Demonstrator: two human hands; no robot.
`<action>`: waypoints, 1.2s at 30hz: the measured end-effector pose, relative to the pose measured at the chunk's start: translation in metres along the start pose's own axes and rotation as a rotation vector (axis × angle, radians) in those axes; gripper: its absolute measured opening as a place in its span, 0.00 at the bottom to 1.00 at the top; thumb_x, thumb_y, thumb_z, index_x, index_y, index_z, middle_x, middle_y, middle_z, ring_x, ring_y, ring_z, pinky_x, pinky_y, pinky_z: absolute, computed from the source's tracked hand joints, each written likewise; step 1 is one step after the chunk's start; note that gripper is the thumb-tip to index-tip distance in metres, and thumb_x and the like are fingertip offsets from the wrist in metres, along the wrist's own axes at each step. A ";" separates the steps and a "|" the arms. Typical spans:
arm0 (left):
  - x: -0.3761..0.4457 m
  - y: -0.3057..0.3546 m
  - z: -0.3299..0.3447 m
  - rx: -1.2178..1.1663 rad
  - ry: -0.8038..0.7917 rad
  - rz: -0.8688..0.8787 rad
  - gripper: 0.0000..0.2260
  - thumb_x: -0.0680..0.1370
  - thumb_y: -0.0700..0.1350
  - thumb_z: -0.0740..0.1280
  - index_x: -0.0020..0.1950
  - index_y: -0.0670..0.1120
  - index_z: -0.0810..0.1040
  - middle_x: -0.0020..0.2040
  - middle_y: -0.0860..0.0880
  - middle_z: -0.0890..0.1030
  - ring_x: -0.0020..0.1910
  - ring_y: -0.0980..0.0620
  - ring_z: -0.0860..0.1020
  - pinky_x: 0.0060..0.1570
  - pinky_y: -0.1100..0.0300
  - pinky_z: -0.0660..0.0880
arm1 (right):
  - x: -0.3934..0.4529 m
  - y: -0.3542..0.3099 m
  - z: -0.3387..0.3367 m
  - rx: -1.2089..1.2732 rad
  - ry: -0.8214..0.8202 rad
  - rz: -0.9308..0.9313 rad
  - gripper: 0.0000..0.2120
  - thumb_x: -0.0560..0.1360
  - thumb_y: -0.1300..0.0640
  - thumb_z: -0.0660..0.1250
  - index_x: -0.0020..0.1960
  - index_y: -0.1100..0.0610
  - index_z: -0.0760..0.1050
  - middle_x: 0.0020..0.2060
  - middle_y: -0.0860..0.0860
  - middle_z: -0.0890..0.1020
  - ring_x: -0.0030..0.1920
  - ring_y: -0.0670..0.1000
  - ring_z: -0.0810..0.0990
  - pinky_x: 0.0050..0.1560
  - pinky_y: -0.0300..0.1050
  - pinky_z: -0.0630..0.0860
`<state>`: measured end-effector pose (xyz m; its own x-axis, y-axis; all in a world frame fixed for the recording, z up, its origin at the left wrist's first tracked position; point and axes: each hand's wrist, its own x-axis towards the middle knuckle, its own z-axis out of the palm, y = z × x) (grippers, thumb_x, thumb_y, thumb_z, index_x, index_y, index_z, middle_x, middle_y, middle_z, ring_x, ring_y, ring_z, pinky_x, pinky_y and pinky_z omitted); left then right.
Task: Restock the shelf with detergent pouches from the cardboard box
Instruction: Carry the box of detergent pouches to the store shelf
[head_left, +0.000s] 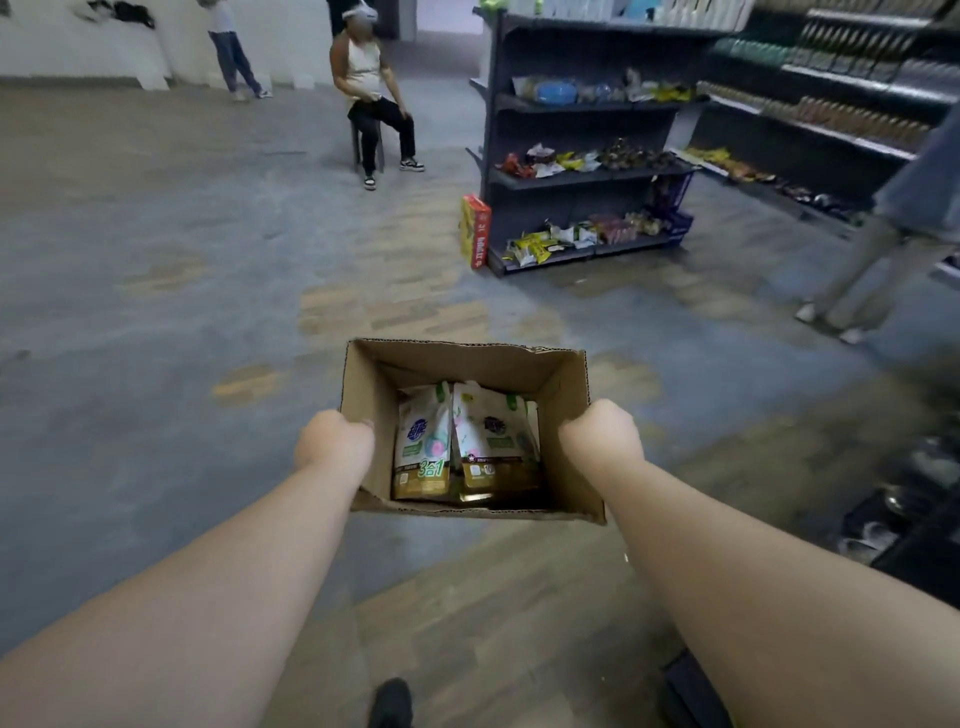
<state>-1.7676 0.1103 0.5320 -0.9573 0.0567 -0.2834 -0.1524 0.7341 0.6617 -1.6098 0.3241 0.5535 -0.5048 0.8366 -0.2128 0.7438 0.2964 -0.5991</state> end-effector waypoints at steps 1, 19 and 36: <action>0.020 0.016 0.008 0.002 -0.026 0.023 0.18 0.79 0.49 0.66 0.62 0.37 0.76 0.59 0.37 0.79 0.59 0.35 0.77 0.59 0.47 0.76 | 0.014 -0.005 -0.001 0.008 0.027 0.036 0.10 0.74 0.60 0.63 0.34 0.56 0.68 0.32 0.52 0.75 0.38 0.59 0.77 0.38 0.44 0.73; 0.159 0.296 0.254 0.225 -0.398 0.296 0.12 0.77 0.51 0.67 0.49 0.42 0.74 0.49 0.40 0.79 0.52 0.37 0.78 0.51 0.51 0.76 | 0.266 0.069 -0.086 0.146 0.300 0.486 0.08 0.72 0.60 0.60 0.46 0.58 0.77 0.42 0.54 0.81 0.43 0.59 0.81 0.43 0.47 0.78; 0.207 0.560 0.524 0.384 -0.587 0.567 0.13 0.78 0.52 0.66 0.48 0.41 0.75 0.50 0.39 0.80 0.52 0.37 0.79 0.51 0.50 0.76 | 0.506 0.165 -0.199 0.222 0.488 0.801 0.09 0.74 0.59 0.63 0.51 0.57 0.78 0.44 0.54 0.81 0.43 0.57 0.79 0.42 0.45 0.74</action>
<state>-1.9226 0.8879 0.4799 -0.5680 0.7384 -0.3635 0.4979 0.6600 0.5625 -1.6555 0.8874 0.5005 0.3920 0.8669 -0.3080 0.6630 -0.4983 -0.5587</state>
